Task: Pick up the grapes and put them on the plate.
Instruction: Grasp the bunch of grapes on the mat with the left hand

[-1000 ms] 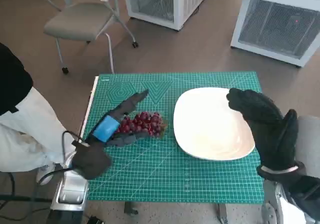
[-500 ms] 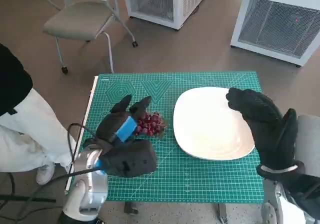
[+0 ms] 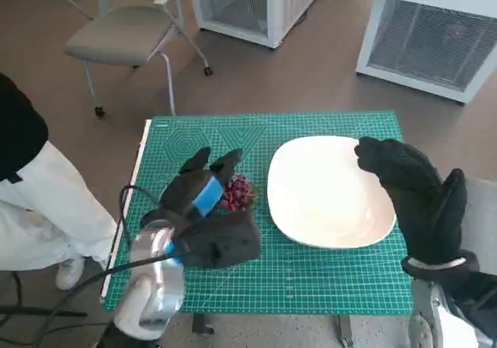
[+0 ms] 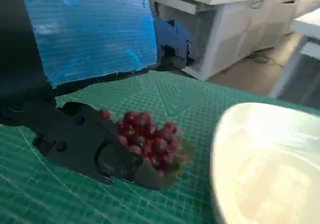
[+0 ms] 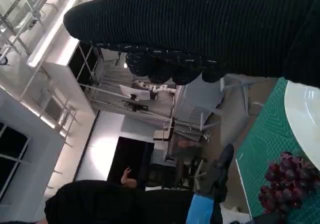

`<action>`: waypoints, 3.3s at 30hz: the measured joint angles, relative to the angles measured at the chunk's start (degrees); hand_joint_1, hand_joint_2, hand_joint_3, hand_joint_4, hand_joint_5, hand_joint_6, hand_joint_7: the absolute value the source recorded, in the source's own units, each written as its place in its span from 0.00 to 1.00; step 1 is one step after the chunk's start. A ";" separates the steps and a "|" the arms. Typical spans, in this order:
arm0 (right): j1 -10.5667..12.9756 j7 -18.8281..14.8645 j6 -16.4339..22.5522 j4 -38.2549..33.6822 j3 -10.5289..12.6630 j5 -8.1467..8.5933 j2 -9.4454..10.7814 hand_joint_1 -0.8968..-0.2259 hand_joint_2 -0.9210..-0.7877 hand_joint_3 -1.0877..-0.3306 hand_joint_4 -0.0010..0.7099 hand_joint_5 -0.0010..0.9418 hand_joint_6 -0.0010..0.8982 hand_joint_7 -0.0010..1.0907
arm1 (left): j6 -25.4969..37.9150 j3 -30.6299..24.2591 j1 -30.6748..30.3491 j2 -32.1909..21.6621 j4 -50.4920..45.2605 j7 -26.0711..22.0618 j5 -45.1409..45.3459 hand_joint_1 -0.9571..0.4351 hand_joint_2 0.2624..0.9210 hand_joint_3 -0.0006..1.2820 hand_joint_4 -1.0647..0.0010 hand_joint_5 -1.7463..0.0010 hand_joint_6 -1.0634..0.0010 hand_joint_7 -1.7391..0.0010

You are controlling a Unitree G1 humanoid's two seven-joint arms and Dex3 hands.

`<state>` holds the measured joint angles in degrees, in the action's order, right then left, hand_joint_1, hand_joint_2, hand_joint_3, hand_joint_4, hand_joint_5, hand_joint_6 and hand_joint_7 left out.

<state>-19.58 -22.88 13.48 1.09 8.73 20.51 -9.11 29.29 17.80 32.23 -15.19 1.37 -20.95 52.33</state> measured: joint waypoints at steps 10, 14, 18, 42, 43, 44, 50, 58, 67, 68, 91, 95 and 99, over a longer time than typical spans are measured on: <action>0.19 0.03 -0.25 0.23 0.01 -0.04 0.18 0.58 0.00 0.68 0.49 0.66 0.17 0.89 | 1.72 3.97 10.23 1.42 18.31 1.53 0.83 0.48 0.70 0.00 0.94 1.00 0.77 1.00; 0.22 0.03 -0.23 0.27 0.04 -0.05 0.23 0.58 0.00 0.67 0.49 0.66 0.17 0.89 | 0.68 5.21 15.20 2.25 27.83 2.38 0.09 0.49 0.71 0.00 0.92 0.99 0.76 0.99; 0.23 0.03 -0.21 0.34 0.08 -0.06 0.22 0.58 0.00 0.67 0.49 0.66 0.17 0.89 | -1.22 6.20 19.38 2.72 37.34 3.71 -1.05 0.51 0.72 0.00 0.89 0.99 0.74 0.99; 0.77 0.06 -0.09 1.38 0.40 -0.51 0.14 0.59 0.00 0.67 0.48 0.67 0.16 0.89 | -10.02 7.55 30.33 6.83 65.34 9.10 -10.64 0.65 0.84 0.02 0.81 0.99 0.71 0.99; 0.80 0.06 -0.07 1.40 0.40 -0.52 0.14 0.59 0.00 0.67 0.48 0.67 0.16 0.90 | -10.24 7.59 30.33 6.81 65.43 9.14 -10.81 0.65 0.84 0.02 0.81 0.99 0.71 0.99; 0.83 0.06 -0.04 1.40 0.41 -0.53 0.14 0.59 0.00 0.67 0.48 0.67 0.16 0.90 | -10.44 7.63 30.33 6.79 65.51 9.21 -10.95 0.66 0.84 0.02 0.81 0.99 0.71 0.99; 0.92 0.06 0.10 1.41 0.42 -0.53 0.13 0.59 0.00 0.67 0.48 0.67 0.16 0.90 | -10.82 8.12 30.35 6.71 65.81 9.55 -12.00 0.66 0.84 0.01 0.81 0.99 0.70 1.00; 0.92 0.06 0.42 1.39 0.50 -0.54 0.08 0.59 0.00 0.67 0.48 0.67 0.15 0.89 | -11.28 8.78 30.43 6.62 65.97 9.58 -12.34 0.69 0.86 0.02 0.72 0.97 0.63 0.98; 0.92 0.07 0.44 1.38 0.64 -0.55 0.04 0.60 0.00 0.66 0.48 0.67 0.15 0.89 | -10.81 9.30 30.93 6.67 67.91 9.40 -12.60 0.65 0.83 0.01 0.91 0.56 0.54 0.98; 0.92 0.07 0.45 1.38 0.66 -0.55 0.04 0.60 0.00 0.66 0.48 0.66 0.15 0.89 | -10.73 9.37 30.93 6.69 68.04 9.26 -12.63 0.65 0.82 0.01 0.93 0.56 0.57 0.99; 0.91 0.07 0.73 1.15 0.96 -0.56 -0.27 0.60 0.00 0.65 0.48 0.66 0.14 0.89 | -10.87 10.41 31.40 6.58 69.19 7.34 -13.57 0.71 0.87 0.02 0.46 0.00 0.76 0.99; 0.91 0.07 0.75 1.14 0.97 -0.56 -0.27 0.60 0.00 0.65 0.48 0.66 0.14 0.89 | -10.89 10.54 31.33 6.55 69.10 7.94 -13.80 0.74 0.89 0.03 0.47 0.00 0.73 0.99; 0.91 0.07 0.76 1.14 0.97 -0.55 -0.27 0.60 0.00 0.65 0.48 0.66 0.14 0.89 | -10.87 11.01 31.05 6.54 68.75 9.53 -13.79 0.82 0.81 0.23 0.52 0.02 0.71 0.98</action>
<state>-18.67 -22.81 14.24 2.23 9.70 19.95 -9.38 18.42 28.81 63.28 -8.65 70.12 -11.42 38.54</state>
